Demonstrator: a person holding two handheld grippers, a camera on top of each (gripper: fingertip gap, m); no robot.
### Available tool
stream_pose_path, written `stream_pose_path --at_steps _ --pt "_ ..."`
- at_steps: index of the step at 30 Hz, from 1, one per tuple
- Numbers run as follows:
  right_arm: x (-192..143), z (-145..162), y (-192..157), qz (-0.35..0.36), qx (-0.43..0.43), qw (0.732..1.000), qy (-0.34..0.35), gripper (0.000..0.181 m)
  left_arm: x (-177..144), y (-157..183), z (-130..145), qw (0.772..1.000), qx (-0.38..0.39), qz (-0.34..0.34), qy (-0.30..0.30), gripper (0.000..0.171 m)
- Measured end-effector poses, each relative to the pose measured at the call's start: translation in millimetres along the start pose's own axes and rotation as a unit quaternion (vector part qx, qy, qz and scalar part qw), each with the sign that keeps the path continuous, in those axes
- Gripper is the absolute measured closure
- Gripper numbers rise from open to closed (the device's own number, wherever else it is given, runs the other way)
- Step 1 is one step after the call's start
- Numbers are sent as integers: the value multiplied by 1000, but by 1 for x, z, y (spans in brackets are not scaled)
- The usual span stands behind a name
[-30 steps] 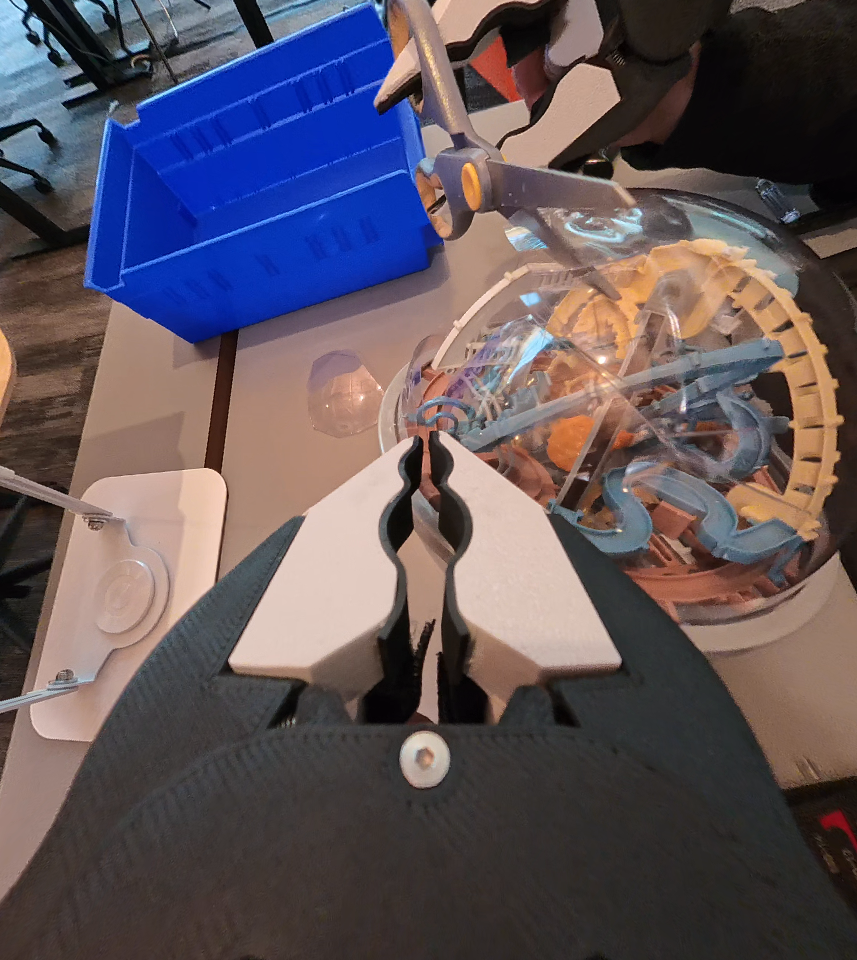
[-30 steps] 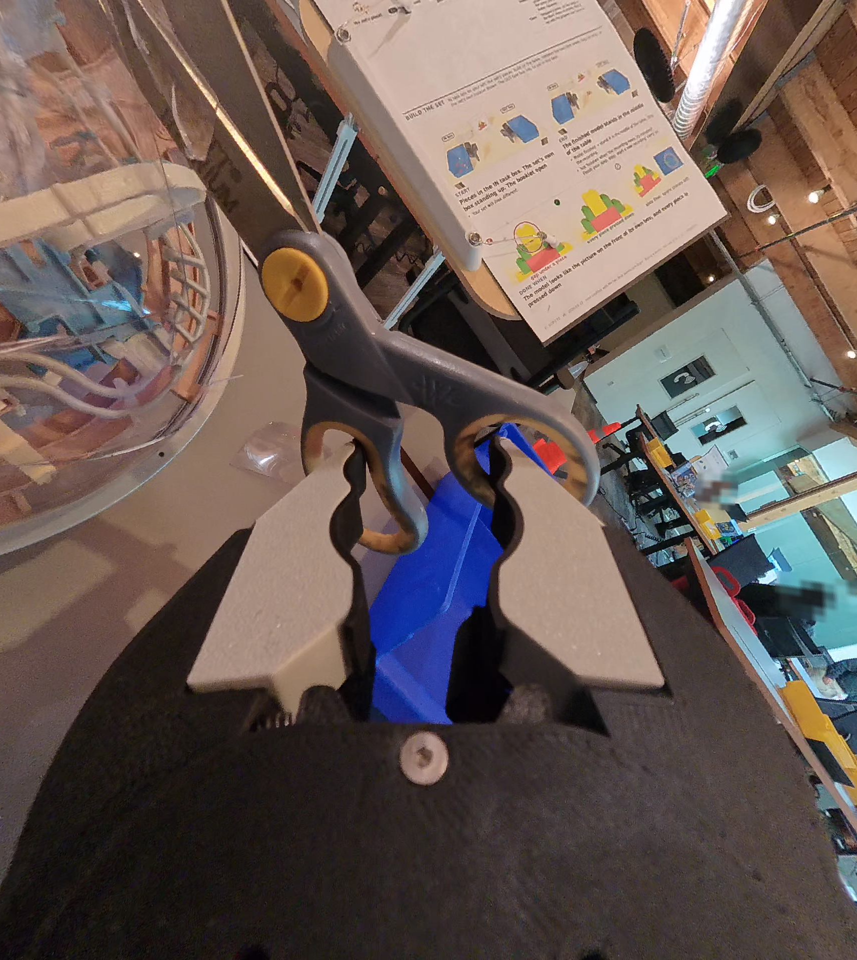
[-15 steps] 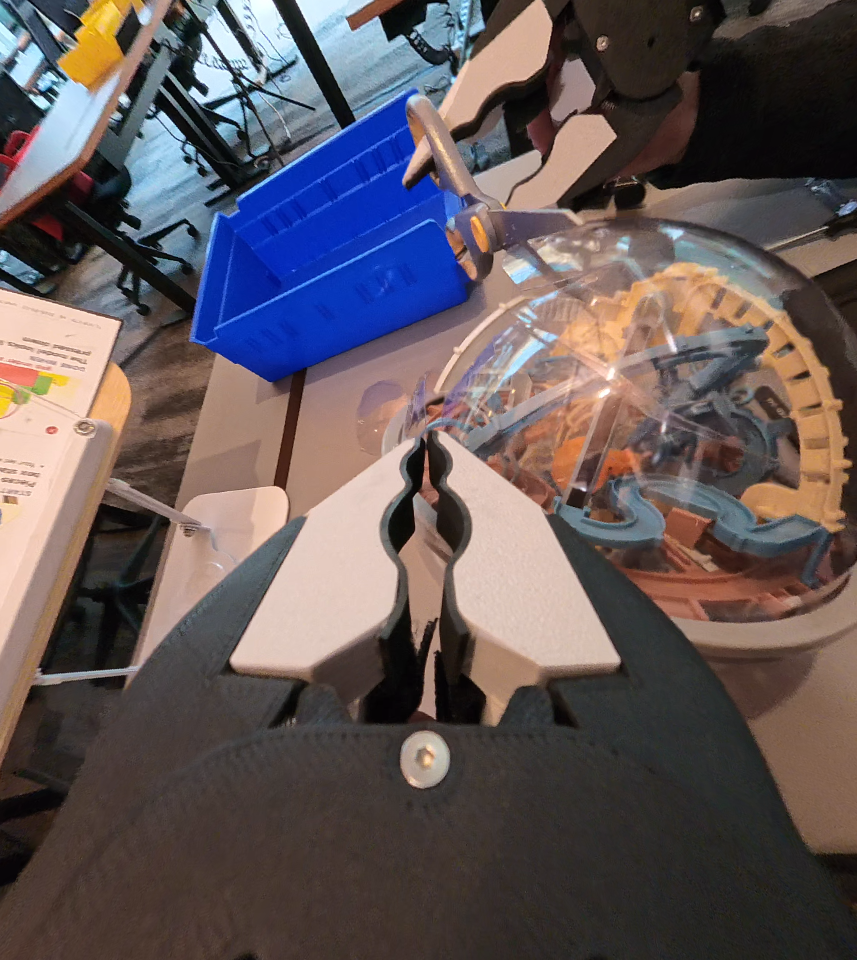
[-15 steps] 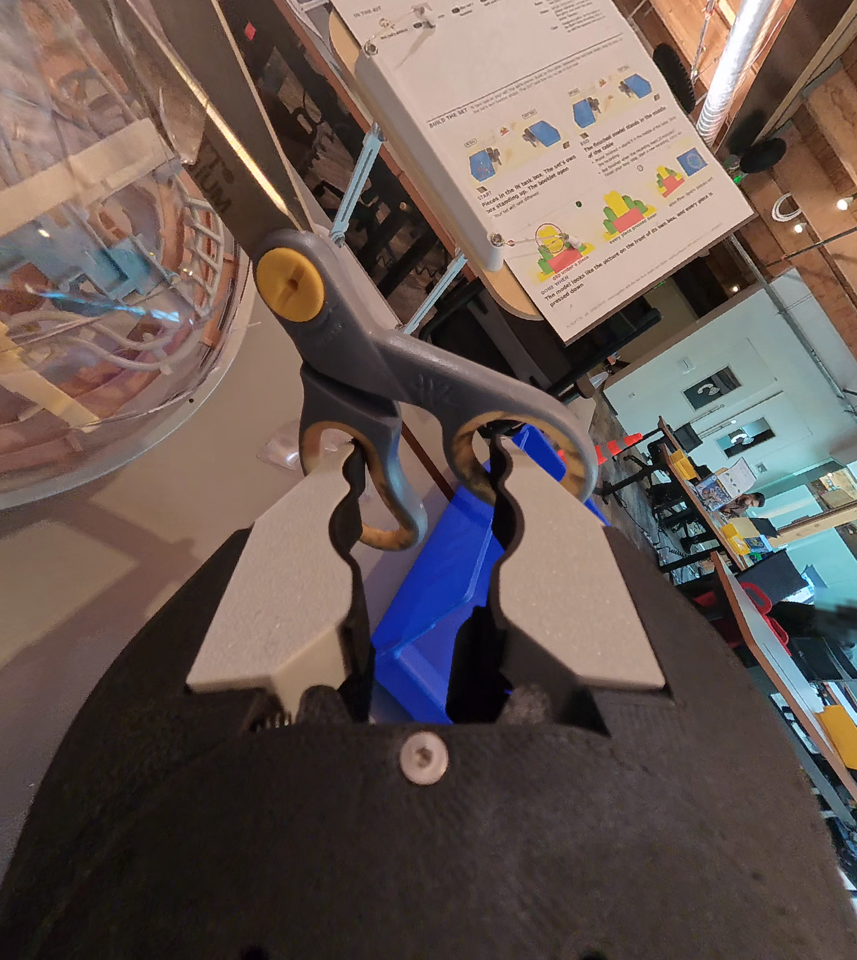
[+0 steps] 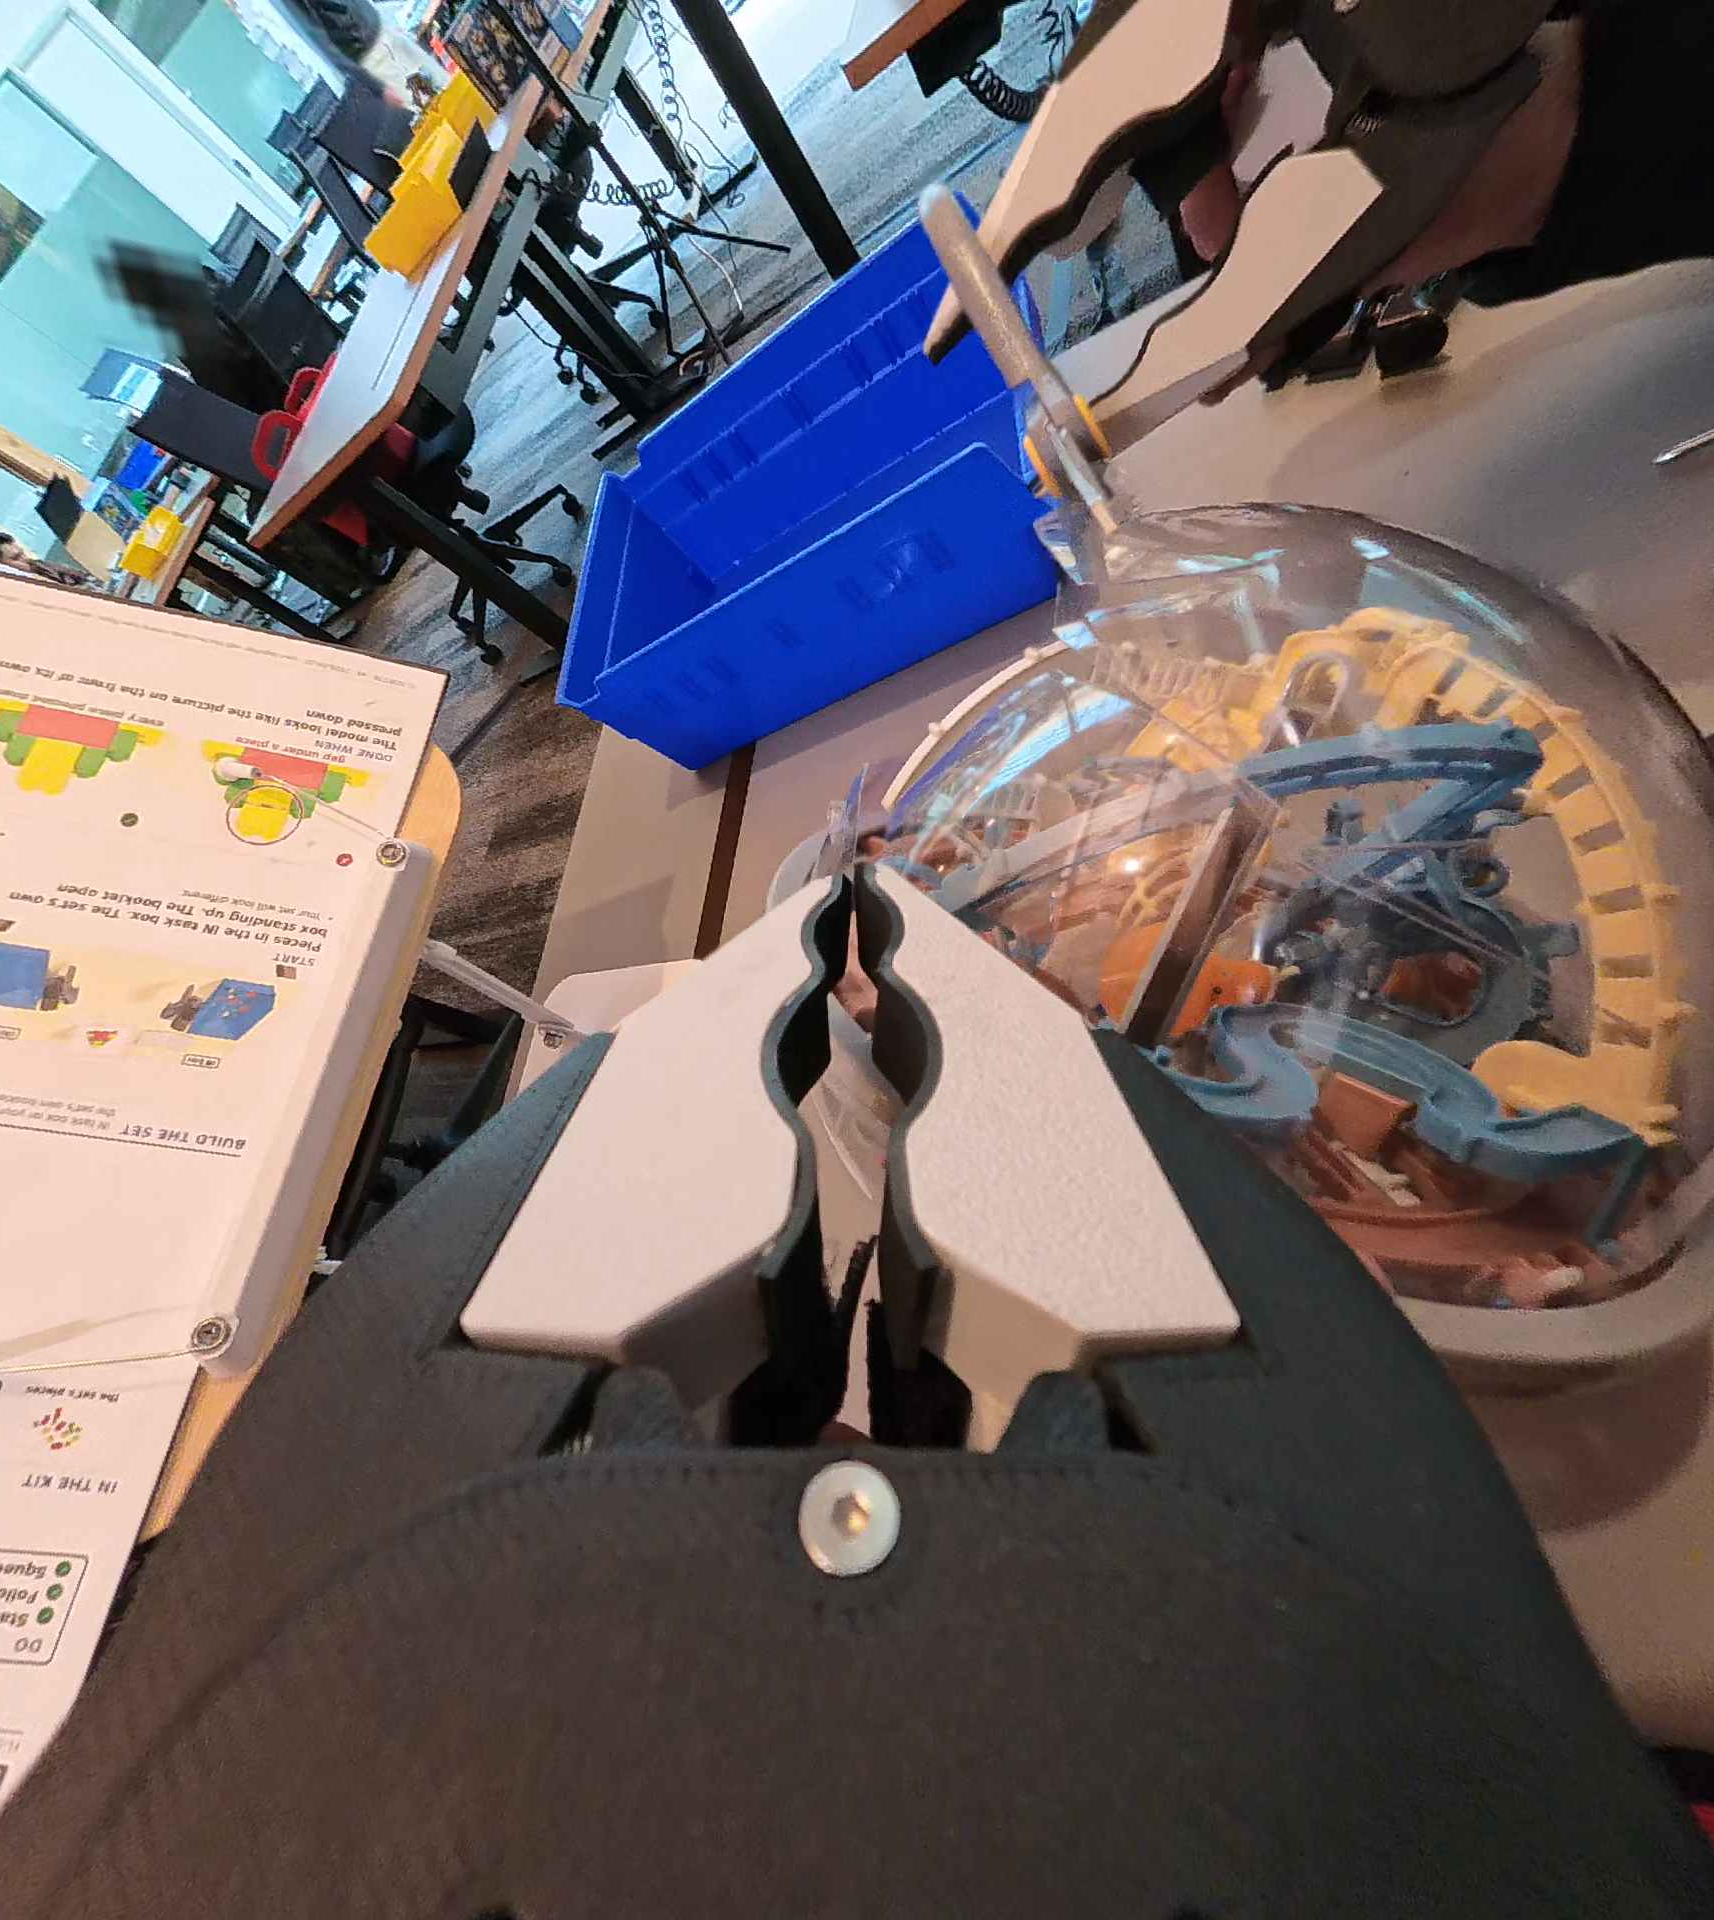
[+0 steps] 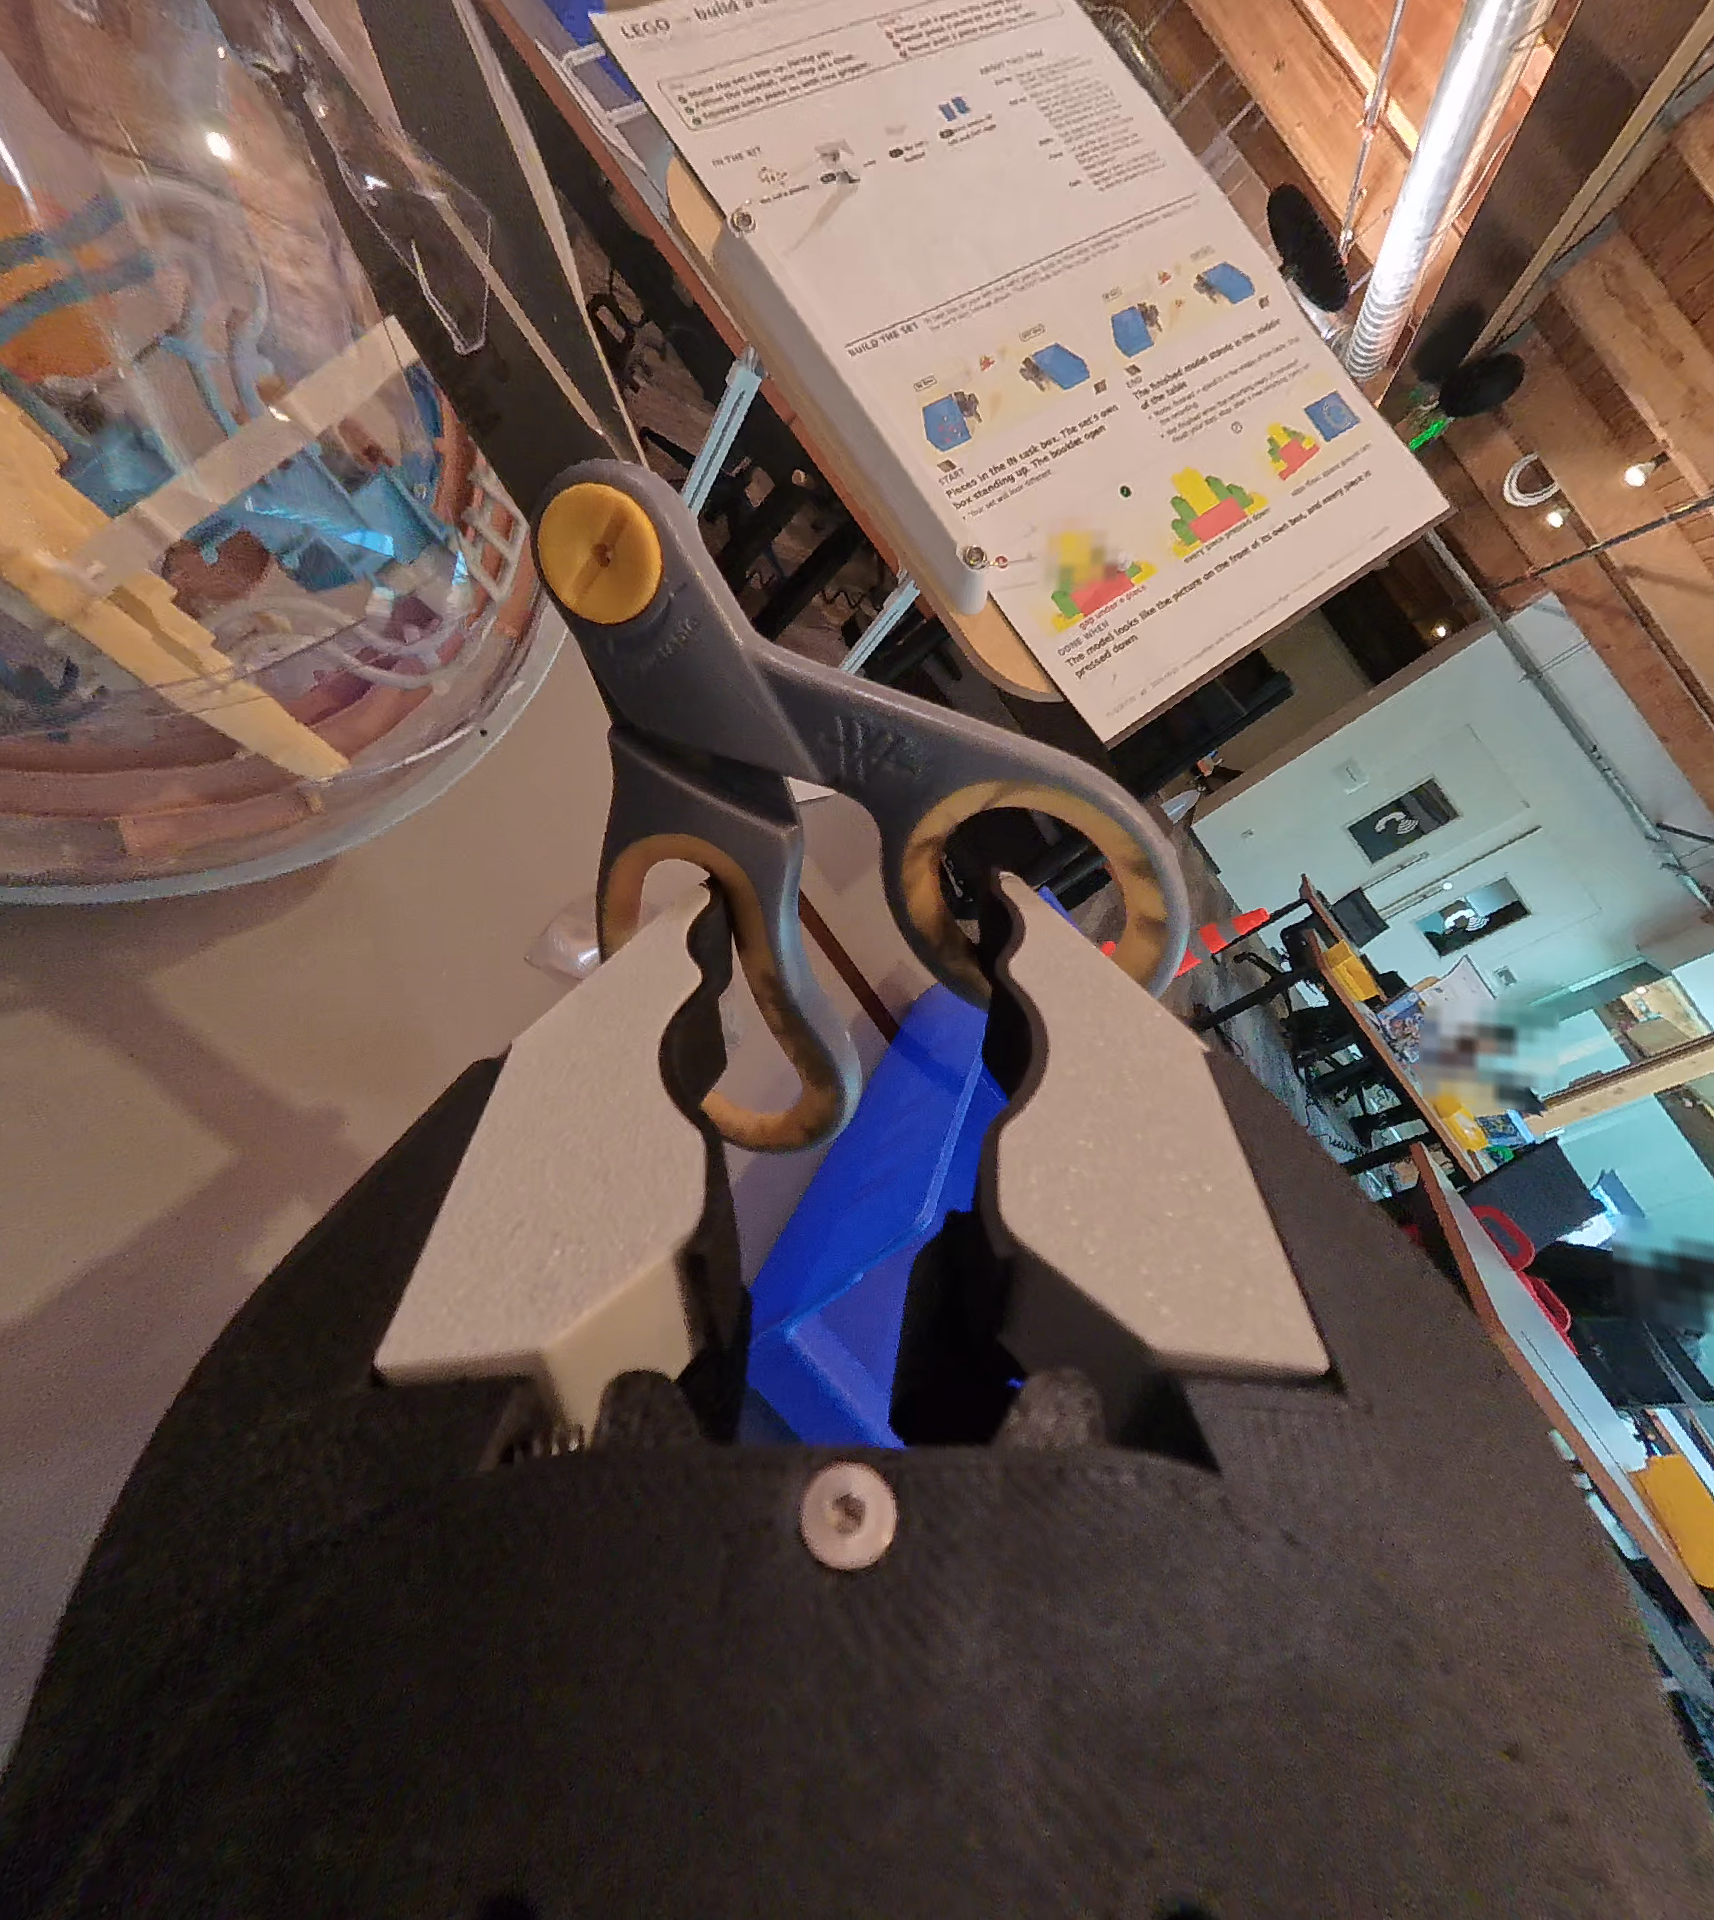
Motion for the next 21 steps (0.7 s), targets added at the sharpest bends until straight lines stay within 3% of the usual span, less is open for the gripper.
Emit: stream_pose_path --at_steps 7,18,21 --pt "0 10 10 10 36 999 -10 141 -17 -3 5 999 -9 -35 12 171" --pt "-3 -1 10 15 10 1000 -2 142 -34 6 8 997 24 -68 42 171" --pt "-6 -4 15 19 3 1000 -2 142 -54 0 -6 991 21 -99 90 171"
Point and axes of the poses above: each gripper's, where its closed fingertips meet, x out along the fingers, z out of its underside, y = z × x across the jaws, the point moved 7 cm from there along -x, back along the fingers, and after that the axes turned 15 degrees about z, right-handed, at the moved point
